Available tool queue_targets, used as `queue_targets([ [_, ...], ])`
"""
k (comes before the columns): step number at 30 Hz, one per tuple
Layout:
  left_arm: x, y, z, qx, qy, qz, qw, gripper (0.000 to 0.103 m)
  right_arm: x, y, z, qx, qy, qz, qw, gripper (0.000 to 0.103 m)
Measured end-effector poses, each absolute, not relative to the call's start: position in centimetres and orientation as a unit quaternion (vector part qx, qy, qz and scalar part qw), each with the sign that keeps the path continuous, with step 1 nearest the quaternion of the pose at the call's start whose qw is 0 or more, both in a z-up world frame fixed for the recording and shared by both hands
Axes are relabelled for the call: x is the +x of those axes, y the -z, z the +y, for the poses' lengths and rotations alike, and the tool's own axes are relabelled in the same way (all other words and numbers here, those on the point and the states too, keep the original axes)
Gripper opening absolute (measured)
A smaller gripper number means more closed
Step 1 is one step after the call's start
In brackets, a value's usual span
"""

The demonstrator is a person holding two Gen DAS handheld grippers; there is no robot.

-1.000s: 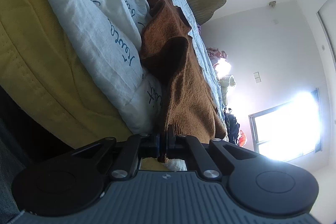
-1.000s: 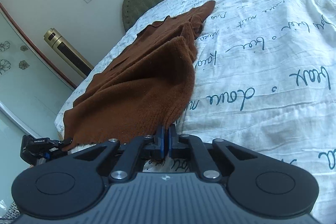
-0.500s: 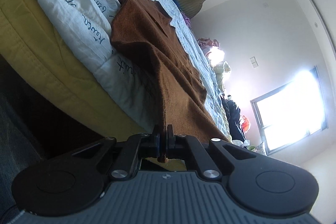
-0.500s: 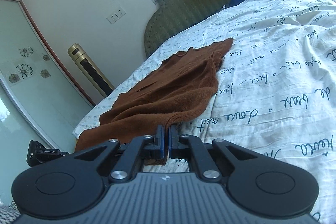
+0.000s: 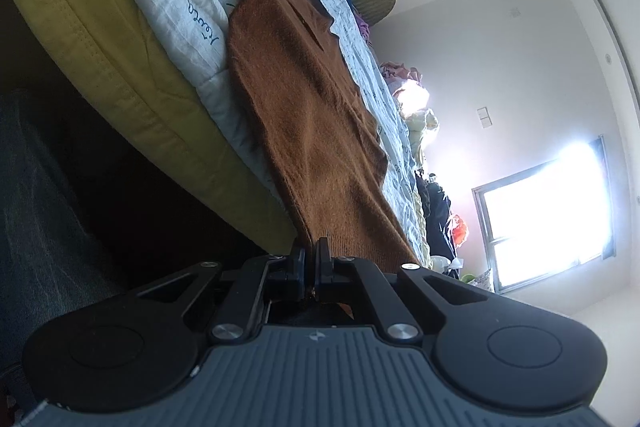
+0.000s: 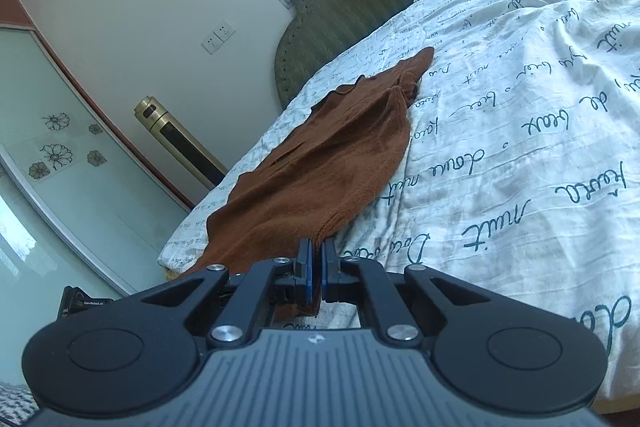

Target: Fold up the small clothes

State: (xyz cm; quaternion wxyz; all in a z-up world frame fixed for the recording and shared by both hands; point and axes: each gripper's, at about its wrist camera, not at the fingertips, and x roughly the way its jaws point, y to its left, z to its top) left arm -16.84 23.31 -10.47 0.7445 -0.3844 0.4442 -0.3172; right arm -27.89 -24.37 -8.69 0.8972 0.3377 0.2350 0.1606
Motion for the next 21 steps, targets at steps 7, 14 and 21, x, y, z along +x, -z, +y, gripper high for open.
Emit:
queue_targets([
  [7, -16.0, 10.8, 22.5, -0.386, 0.327, 0.436, 0.744, 0.003, -27.1, 8.9, -24.5, 0.342, -0.157, 0.242, 0.894, 0.003],
  [14, -15.8, 11.8, 22.8, -0.397, 0.322, 0.432, 0.743, 0.002, -26.3, 9.0, -24.6, 0.339, -0.16, 0.247, 0.894, 0.003],
  [21, -16.0, 10.7, 23.3, -0.41, 0.325, 0.397, 0.754, 0.002, -26.7, 6.6, -24.4, 0.333, -0.177, 0.217, 0.9, 0.003],
])
